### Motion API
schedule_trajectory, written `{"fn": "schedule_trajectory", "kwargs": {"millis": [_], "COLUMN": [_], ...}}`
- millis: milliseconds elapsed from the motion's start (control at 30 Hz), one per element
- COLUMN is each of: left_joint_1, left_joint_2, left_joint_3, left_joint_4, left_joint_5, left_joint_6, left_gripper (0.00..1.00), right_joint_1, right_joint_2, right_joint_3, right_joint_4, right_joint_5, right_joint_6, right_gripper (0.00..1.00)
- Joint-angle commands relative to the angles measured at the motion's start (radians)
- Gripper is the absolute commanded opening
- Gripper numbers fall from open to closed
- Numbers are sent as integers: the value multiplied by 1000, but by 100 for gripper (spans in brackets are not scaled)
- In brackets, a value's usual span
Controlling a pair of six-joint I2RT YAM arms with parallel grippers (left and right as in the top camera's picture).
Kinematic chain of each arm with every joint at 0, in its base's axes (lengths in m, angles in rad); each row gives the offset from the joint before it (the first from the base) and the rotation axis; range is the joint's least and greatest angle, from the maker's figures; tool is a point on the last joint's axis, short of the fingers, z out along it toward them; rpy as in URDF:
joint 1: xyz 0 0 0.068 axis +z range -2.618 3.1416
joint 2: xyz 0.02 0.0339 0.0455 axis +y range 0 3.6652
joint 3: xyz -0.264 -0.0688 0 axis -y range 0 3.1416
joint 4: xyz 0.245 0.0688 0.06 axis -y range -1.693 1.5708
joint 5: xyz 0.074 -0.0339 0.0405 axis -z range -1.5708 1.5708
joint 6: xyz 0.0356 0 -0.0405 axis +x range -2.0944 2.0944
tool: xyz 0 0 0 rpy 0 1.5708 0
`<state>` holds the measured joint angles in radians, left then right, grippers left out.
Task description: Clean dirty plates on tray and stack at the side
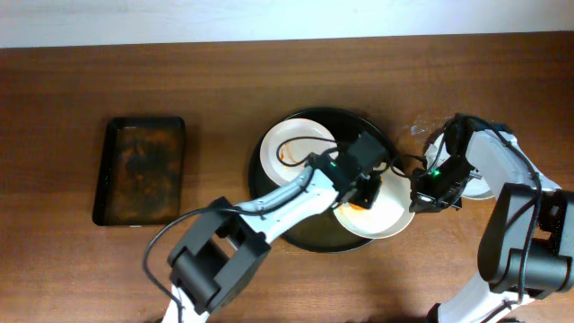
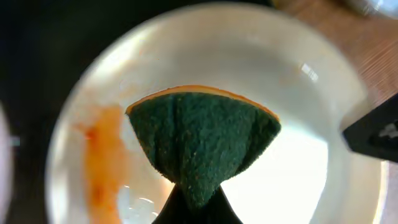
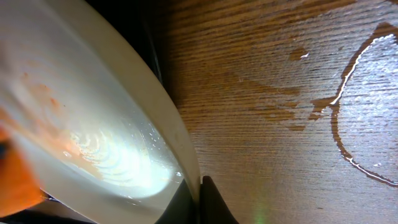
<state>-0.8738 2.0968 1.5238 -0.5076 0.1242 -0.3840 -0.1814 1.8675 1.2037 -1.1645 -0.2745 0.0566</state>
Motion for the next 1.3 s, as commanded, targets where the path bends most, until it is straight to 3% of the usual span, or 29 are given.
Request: {"fn": "schedule_trajectory", "kwargs": {"millis": [0,67,167,367,433,500,800,900,933,967,1067,1200,1267], "left_joint_1": [-39,-39,-8,28,28,26,27,63,83,132,267,521,618], "left_joint_2": [68,102,114,116,116,115,29,-58,-88,-147,-251,-274,-274], "left_joint_3": [5,5,5,5,5,10,137,137,137,137,137,128,128], "left_joint_4": [-2,0,8,50,50,49,-14,-124,-182,-266,-344,-346,-348], "left_joint_5": [10,-39,-232,-291,-389,-463,-544,-529,-495,-365,-55,623,861], "left_joint_6": [31,42,101,229,274,274,273,152,95,55,61,264,360], "left_gripper": [0,0,0,0,0,0,0,0,0,0,0,0,0], "right_joint_1": [6,6,6,6,6,6,6,6,6,6,6,64,151], "right_joint_2": [-1,-1,-1,-1,-1,-1,-1,-1,-2,-2,-48,-202,-253], "right_joint_3": [-3,-3,-3,-3,-3,-3,-3,-3,-3,0,47,76,76], "right_joint_4": [-4,-8,-11,-15,-15,-18,-18,-18,-18,-13,-19,-36,-36], "right_joint_5": [17,17,17,16,16,17,17,21,21,21,24,172,333], "right_joint_6": [3,4,3,3,3,3,3,3,3,4,4,20,98], "right_gripper": [4,4,4,4,4,4,4,4,4,4,4,4,4]}}
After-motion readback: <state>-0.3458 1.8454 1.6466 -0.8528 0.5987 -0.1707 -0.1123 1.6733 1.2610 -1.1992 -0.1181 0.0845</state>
